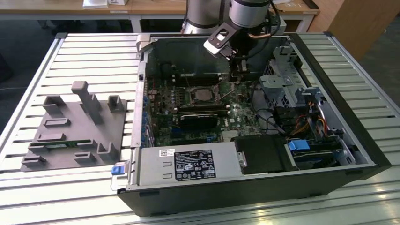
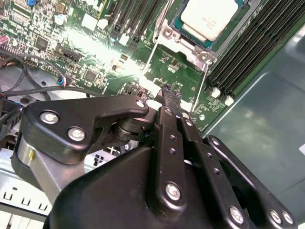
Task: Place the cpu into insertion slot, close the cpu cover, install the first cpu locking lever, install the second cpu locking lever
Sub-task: 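Close the cpu cover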
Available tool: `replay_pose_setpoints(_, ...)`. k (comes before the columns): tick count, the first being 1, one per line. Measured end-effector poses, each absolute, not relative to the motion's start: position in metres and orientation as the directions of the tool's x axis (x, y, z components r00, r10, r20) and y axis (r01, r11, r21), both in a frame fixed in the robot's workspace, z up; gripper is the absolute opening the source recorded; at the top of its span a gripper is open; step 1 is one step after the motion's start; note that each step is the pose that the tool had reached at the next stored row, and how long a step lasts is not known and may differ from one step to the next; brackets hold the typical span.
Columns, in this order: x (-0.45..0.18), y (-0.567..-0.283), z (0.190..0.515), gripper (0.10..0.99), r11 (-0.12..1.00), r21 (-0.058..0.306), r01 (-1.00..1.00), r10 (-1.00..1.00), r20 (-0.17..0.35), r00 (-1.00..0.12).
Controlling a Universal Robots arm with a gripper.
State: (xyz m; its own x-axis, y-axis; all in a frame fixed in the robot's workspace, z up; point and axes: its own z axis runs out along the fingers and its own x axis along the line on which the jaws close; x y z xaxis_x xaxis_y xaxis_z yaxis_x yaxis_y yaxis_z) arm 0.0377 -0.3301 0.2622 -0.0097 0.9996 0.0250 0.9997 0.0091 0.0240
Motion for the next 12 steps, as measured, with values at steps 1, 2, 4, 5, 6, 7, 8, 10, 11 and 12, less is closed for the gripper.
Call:
replay_pose_setpoints(1,0.0383,-0.3298,0.2619,0.106,0.009,0.024,1.0,1.0,0.025,-0.01)
replay_pose_setpoints(2,0.0387,-0.3296,0.2617,0.106,0.009,0.024,1.0,1.0,0.025,-0.01)
replay_pose_setpoints(4,0.0395,-0.3291,0.2614,0.106,0.009,0.024,1.0,1.0,0.025,-0.01)
replay_pose_setpoints(5,0.0398,-0.329,0.2613,0.106,0.009,0.024,1.0,1.0,0.025,-0.01)
replay_pose_setpoints(6,0.04,-0.3287,0.2612,0.106,0.009,0.024,1.0,1.0,0.025,-0.01)
replay_pose_setpoints(7,0.0403,-0.3285,0.261,0.106,0.009,0.024,1.0,1.0,0.025,-0.01)
replay_pose_setpoints(8,0.0403,-0.3283,0.2609,0.106,0.009,0.024,1.0,1.0,0.025,-0.01)
replay_pose_setpoints(10,0.0406,-0.3276,0.2605,0.106,0.009,0.024,1.0,1.0,0.025,-0.01)
replay_pose_setpoints(11,0.0407,-0.3273,0.2603,0.106,0.009,0.024,1.0,1.0,0.025,-0.01)
replay_pose_setpoints(12,0.0408,-0.3268,0.2599,0.106,0.009,0.024,1.0,1.0,0.025,-0.01)
